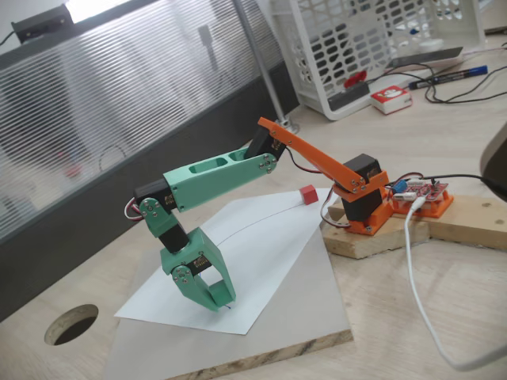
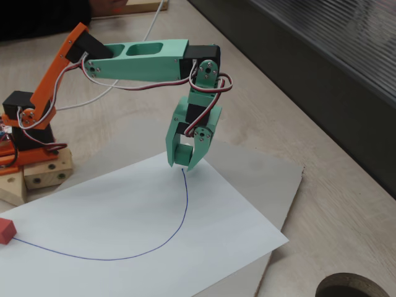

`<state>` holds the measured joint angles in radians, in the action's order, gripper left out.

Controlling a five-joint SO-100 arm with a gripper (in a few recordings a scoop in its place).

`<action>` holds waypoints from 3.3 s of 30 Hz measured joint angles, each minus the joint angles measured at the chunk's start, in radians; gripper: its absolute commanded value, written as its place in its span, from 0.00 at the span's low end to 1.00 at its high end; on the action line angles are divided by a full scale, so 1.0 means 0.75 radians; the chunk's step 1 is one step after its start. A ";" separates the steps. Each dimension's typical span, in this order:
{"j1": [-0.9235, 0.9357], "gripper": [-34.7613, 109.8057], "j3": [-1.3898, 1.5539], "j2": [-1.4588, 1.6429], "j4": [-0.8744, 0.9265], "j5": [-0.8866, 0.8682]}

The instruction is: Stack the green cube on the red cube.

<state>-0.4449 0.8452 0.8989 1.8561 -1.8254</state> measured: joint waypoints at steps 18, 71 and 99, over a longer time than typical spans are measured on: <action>0.000 0.31 0.002 0.000 0.000 0.006; 0.577 0.30 0.000 0.000 -0.233 0.006; 0.652 0.30 0.002 0.000 -0.233 0.006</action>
<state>0.0445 0.8468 0.8989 1.6812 -1.8208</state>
